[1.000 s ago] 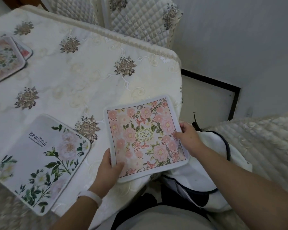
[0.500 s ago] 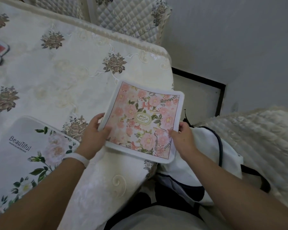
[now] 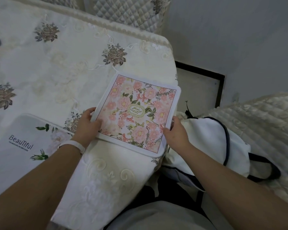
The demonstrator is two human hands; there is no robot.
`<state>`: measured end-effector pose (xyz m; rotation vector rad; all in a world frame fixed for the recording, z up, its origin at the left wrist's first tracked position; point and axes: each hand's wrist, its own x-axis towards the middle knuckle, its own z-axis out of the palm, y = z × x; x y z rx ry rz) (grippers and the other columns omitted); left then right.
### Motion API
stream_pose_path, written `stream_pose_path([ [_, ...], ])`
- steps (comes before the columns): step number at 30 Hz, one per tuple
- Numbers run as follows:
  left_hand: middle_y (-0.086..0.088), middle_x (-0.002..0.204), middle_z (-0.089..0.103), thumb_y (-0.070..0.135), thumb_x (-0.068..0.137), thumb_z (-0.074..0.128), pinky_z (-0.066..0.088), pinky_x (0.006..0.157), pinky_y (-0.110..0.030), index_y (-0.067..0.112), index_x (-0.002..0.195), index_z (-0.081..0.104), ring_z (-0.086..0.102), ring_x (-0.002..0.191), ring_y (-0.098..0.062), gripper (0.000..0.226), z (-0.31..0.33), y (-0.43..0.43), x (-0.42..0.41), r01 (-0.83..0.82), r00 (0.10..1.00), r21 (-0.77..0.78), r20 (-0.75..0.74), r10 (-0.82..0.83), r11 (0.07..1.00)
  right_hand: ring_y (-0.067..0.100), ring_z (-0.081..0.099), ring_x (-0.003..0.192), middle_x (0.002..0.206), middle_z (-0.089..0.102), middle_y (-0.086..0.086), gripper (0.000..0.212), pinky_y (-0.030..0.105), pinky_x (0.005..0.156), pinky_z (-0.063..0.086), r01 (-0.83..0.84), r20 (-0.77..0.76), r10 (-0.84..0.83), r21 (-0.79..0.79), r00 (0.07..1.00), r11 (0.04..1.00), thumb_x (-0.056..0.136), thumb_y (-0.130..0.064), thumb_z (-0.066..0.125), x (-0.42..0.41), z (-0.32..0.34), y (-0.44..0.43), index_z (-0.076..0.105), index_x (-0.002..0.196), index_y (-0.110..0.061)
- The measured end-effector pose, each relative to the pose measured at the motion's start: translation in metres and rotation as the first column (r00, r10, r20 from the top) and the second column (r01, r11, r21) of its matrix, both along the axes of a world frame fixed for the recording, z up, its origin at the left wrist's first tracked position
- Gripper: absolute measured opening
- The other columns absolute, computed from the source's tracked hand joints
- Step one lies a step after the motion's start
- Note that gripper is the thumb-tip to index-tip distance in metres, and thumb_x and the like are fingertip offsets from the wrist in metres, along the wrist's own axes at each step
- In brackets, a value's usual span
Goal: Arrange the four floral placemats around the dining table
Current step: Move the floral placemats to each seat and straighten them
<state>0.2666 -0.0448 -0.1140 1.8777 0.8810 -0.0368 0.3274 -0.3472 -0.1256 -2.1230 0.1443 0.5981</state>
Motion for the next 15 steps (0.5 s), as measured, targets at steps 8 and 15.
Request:
stream_pose_path([
  [8, -0.015, 0.126, 0.053, 0.024, 0.085, 0.065, 0.043, 0.094, -0.041, 0.012, 0.140, 0.046, 0.053, 0.113, -0.031, 0.060, -0.002, 0.012, -0.010, 0.275, 0.959, 0.301, -0.159, -0.237, 0.913, 0.017, 0.059, 0.092, 0.113, 0.055, 0.003, 0.048, 0.029, 0.068, 0.051, -0.077, 0.048, 0.083, -0.112, 0.995, 0.991, 0.078, -0.019, 0.063, -0.014, 0.002, -0.002, 0.044, 0.121, -0.025],
  [15, -0.016, 0.126, 0.053, 0.035, 0.076, 0.077, 0.042, 0.098, -0.045, 0.009, 0.134, 0.050, 0.048, 0.118, -0.034, 0.069, 0.005, 0.035, -0.032, 0.570, 0.820, 0.413, -0.334, -0.465, 0.710, 0.023, 0.018, 0.144, 0.158, 0.012, 0.005, 0.084, 0.036, 0.114, 0.023, -0.320, 0.015, 0.340, -0.300, 0.940, 0.899, 0.086, -0.040, 0.067, -0.044, 0.001, -0.017, 0.019, 0.152, -0.019],
])
